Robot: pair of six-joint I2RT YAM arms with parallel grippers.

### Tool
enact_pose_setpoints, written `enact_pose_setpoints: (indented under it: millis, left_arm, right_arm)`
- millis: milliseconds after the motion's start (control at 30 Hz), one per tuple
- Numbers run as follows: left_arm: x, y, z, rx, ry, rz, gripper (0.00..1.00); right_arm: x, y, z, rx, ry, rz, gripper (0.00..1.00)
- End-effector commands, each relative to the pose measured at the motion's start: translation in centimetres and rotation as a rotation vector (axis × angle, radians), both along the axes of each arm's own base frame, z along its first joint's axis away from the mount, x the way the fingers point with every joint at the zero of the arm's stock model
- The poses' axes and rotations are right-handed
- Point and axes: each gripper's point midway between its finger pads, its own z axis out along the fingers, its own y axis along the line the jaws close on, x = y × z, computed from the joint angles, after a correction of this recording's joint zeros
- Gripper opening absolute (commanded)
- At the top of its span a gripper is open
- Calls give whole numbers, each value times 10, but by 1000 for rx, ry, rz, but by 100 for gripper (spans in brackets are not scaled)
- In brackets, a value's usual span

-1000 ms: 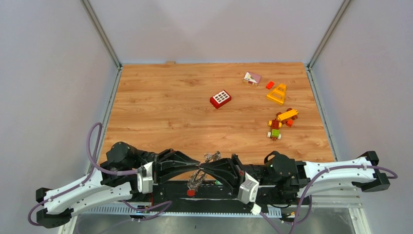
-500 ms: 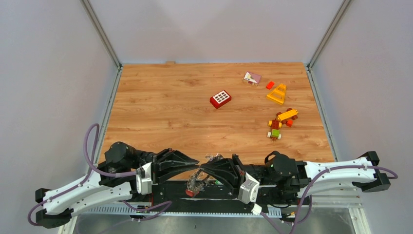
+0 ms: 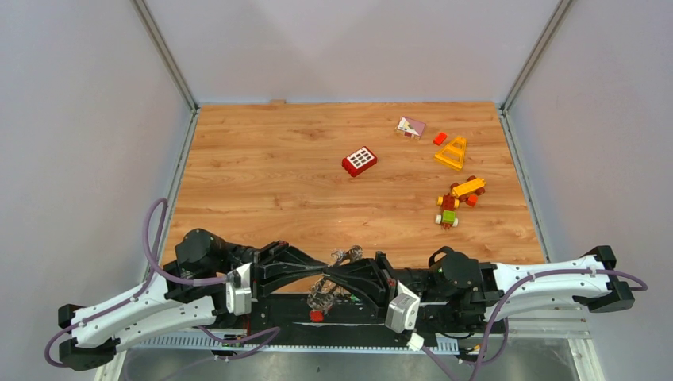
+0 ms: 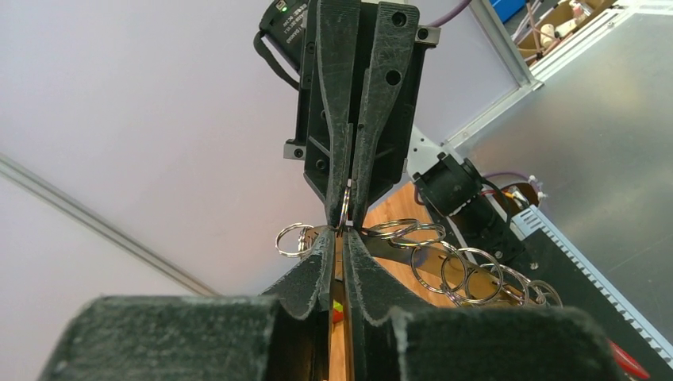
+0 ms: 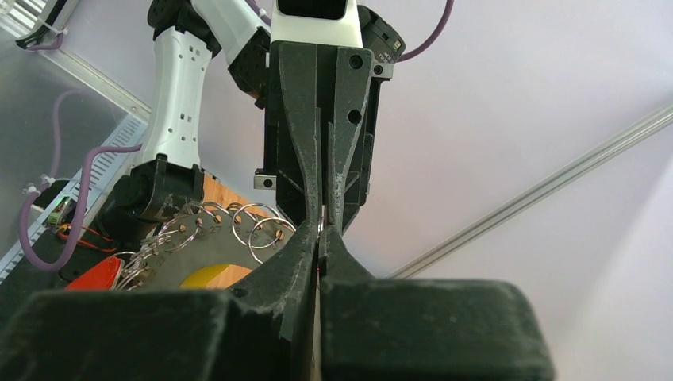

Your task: Remove the keys from the keyring

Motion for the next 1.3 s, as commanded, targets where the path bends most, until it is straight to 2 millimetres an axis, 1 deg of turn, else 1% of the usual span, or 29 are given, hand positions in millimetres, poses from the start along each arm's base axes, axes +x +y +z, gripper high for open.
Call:
enact_pose_setpoints:
  millis: [0,133,267,800,1067,1100,1167,1200,1267]
  left_arm:
    - [-7,4,24,-48,-13,-33,11]
    - [-7,4,26,-50,-12,-34,11]
    - [-7,3,26,-45,-10,-31,9]
    - [-5,2,23,-14,1,-23,10]
    - [-6,2,21,-6,5,-29,12]
    - [-6,2,21,-5,6,-29,11]
    - [-6,2,21,-1,6,-32,2]
    - [-6,2,21,0,6,-32,0]
    - [-7,2,20,7,8,-36,0]
  right_arm:
    - [5,-4,25,93,-9,-25,1]
    - [16,-1,18,64,2,-86,2]
    - [21,4,10,23,6,-116,2]
    - [47,19,-15,-111,22,-276,2]
    - [59,17,-15,-114,58,-346,1]
    - [60,17,-15,-115,59,-356,2]
    - [65,16,-16,-118,63,-383,2]
    - [67,16,-16,-119,64,-395,2]
    - [71,15,-16,-117,65,-419,3]
